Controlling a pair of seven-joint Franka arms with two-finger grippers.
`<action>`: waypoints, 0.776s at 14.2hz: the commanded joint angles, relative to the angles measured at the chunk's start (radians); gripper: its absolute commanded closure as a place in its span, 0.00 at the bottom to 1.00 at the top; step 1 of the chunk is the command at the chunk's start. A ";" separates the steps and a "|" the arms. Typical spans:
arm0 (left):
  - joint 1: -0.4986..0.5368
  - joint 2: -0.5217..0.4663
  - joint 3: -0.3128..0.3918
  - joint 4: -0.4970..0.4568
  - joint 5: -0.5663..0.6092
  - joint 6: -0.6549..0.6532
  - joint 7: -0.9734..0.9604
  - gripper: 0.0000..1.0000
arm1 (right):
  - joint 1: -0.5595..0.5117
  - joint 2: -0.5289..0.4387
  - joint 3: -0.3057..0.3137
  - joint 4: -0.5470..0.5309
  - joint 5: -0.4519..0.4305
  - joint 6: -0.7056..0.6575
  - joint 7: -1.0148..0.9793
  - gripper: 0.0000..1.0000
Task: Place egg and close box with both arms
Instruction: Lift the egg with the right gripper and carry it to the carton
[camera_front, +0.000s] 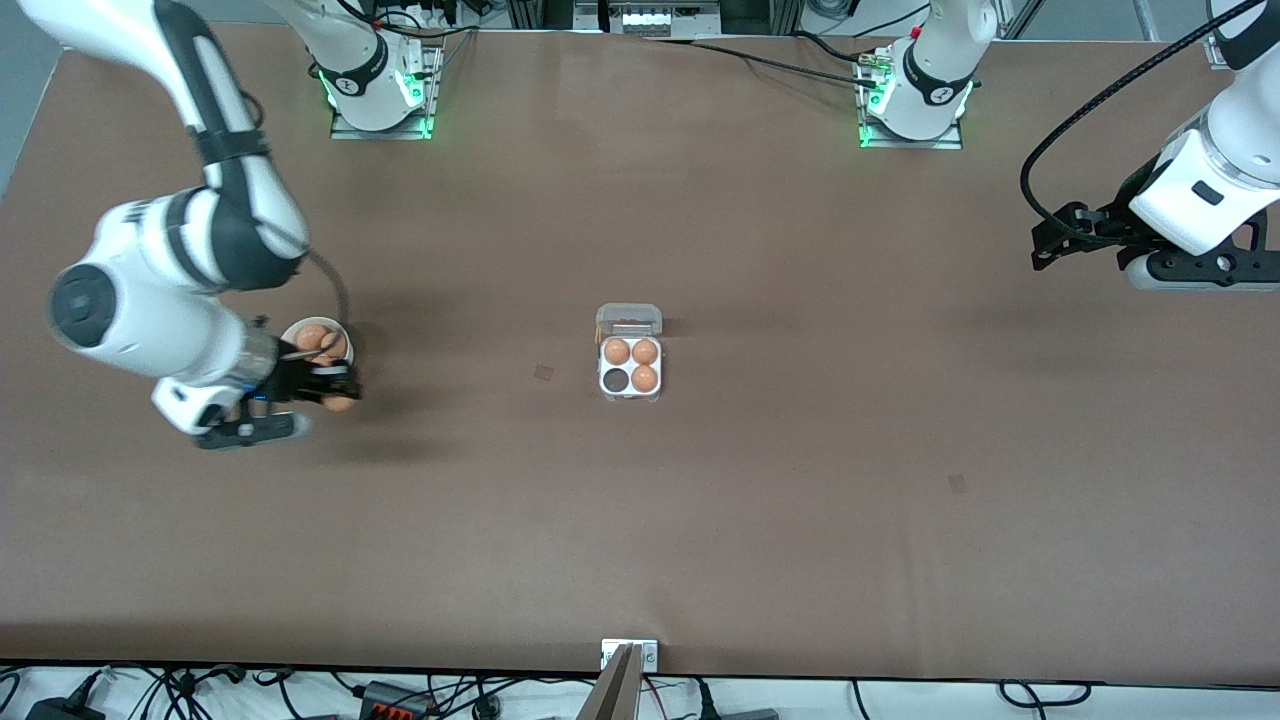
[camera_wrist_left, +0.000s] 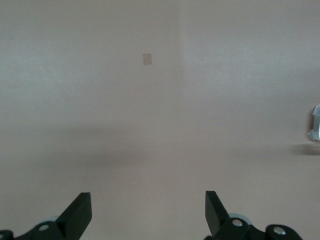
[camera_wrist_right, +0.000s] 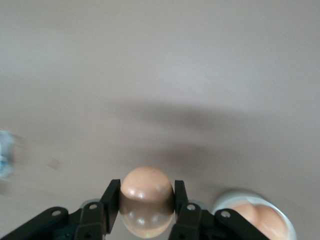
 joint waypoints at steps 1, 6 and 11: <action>0.007 0.015 -0.003 0.033 0.009 -0.023 0.023 0.00 | -0.008 0.008 0.090 -0.010 0.009 0.099 0.004 0.79; 0.007 0.015 -0.002 0.033 0.009 -0.023 0.023 0.00 | 0.128 0.102 0.147 -0.013 0.007 0.300 0.098 0.79; 0.007 0.015 -0.002 0.033 0.009 -0.023 0.023 0.00 | 0.231 0.197 0.147 -0.011 0.007 0.489 0.186 0.79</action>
